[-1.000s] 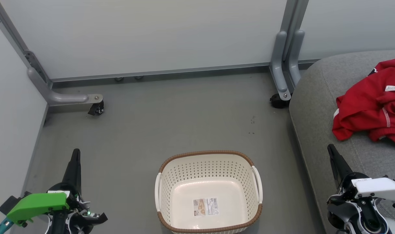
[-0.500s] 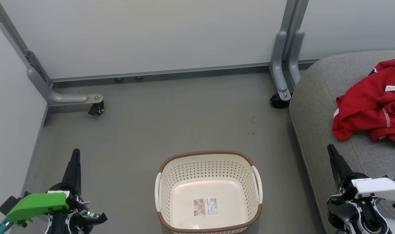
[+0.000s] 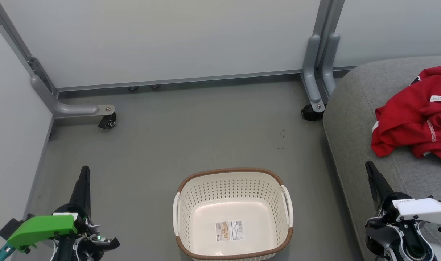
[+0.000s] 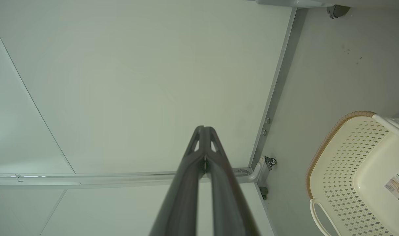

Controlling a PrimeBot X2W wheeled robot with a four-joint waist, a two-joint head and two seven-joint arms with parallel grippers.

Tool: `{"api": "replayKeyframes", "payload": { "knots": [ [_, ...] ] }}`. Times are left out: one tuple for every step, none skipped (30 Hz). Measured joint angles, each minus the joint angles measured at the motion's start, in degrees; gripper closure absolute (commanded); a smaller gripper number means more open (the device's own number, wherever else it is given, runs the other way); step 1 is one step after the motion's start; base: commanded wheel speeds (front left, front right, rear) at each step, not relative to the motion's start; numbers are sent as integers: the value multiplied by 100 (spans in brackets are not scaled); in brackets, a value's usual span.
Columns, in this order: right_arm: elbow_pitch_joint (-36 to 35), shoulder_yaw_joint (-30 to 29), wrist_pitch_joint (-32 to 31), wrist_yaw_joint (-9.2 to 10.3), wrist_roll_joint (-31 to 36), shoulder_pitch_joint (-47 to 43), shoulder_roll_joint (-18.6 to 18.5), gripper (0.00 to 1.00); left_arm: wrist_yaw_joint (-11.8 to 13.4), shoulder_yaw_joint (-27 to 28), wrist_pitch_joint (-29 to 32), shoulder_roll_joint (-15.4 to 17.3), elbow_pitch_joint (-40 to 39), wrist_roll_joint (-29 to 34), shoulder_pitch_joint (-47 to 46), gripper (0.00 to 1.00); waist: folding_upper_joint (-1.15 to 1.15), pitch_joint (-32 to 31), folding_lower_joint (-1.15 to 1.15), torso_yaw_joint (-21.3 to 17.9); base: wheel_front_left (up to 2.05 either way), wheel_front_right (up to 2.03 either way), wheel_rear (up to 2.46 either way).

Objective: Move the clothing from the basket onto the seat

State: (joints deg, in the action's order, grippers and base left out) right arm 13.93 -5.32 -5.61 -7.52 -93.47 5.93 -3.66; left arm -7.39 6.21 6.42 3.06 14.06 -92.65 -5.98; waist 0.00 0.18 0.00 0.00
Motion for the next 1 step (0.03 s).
{"api": "replayKeyframes", "payload": {
  "knots": [
    [0, -2, 0, 0, 0, 0, 1, 100, 1, 0, 0, 0, 0, 0, 0, 100, 0, 0, 0, 0, 0, 0, 0]
  ]
}}
